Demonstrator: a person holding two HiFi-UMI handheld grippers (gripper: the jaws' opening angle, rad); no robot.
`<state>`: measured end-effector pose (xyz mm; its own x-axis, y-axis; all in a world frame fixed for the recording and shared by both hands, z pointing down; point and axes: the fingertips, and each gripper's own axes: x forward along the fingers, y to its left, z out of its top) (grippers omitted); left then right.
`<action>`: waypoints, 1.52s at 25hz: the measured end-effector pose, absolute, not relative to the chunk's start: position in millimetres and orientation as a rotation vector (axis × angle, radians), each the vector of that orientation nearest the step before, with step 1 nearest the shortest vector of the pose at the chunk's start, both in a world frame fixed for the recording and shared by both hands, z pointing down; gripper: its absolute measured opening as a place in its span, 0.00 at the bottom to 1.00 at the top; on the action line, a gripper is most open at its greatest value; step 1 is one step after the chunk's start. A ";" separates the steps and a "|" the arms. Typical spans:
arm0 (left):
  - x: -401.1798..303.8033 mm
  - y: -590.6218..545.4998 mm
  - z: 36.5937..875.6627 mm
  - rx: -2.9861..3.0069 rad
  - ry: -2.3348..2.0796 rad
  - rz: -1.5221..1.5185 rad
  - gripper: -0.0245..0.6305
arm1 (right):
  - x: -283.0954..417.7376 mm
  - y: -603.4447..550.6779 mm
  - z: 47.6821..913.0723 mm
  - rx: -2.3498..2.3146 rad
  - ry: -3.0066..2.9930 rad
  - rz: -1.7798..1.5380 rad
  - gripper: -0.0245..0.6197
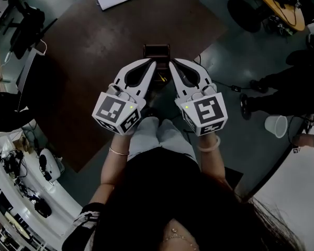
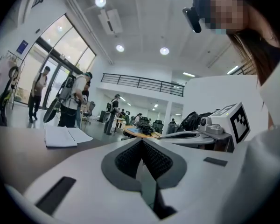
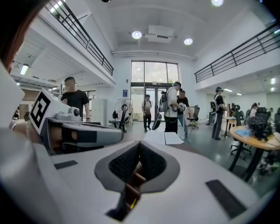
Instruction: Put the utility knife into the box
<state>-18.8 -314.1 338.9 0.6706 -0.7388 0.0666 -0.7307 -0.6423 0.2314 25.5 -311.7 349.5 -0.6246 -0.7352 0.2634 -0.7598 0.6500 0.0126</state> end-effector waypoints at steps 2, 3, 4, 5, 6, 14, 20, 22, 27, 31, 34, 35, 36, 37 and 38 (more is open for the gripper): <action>-18.8 -312.9 325.3 2.674 -1.198 -0.068 0.04 | 26.0 -309.6 335.1 1.222 -2.647 0.106 0.06; -19.2 -312.0 318.6 2.687 -1.205 -0.076 0.04 | 25.9 -308.3 327.4 1.228 -2.660 0.084 0.06; -20.1 -310.8 312.1 2.700 -1.212 -0.082 0.04 | 25.4 -306.7 319.8 1.234 -2.673 0.063 0.06; -21.2 -309.4 305.8 2.711 -1.220 -0.085 0.04 | 24.7 -305.0 312.6 1.237 -2.685 0.044 0.06; -22.1 -308.3 299.9 2.722 -1.226 -0.086 0.04 | 24.2 -303.5 305.9 1.238 -2.695 0.027 0.06; -26.5 -297.1 271.0 2.769 -1.250 -0.086 0.04 | 22.6 -295.0 279.3 1.248 -2.737 -0.026 0.06; -30.6 -294.2 269.8 2.767 -1.246 -0.084 0.04 | 17.5 -292.3 276.0 1.257 -2.740 -0.026 0.06; -29.9 -292.9 270.6 2.767 -1.244 -0.085 0.04 | 17.1 -290.7 275.4 1.256 -2.740 -0.031 0.06; -27.5 -291.9 273.4 2.763 -1.238 -0.089 0.04 | 18.1 -289.4 274.0 1.248 -2.744 -0.045 0.06; -29.3 -293.2 274.0 2.758 -1.239 -0.090 0.04 | 18.4 -290.6 273.3 1.244 -2.745 -0.048 0.06; -30.1 -292.7 275.4 2.754 -1.241 -0.089 0.04 | 19.3 -290.3 274.3 1.248 -2.742 -0.045 0.06; -30.1 -292.7 276.1 2.753 -1.240 -0.089 0.04 | 19.6 -290.4 274.9 1.248 -2.741 -0.043 0.06; -30.3 -293.1 276.9 2.752 -1.240 -0.089 0.04 | 19.4 -290.7 275.7 1.247 -2.741 -0.042 0.06; -30.8 -293.5 277.7 2.750 -1.240 -0.089 0.04 | 18.8 -291.0 276.4 1.244 -2.742 -0.041 0.06; -31.4 -294.0 278.5 2.749 -1.240 -0.089 0.04 | 17.8 -291.1 277.0 1.238 -2.744 -0.042 0.06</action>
<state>-31.4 -294.0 278.5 0.6617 -0.7497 -0.0025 -0.7424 -0.6557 0.1373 17.8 -291.1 277.0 -0.6545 -0.7483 0.1077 -0.7447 0.6627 0.0790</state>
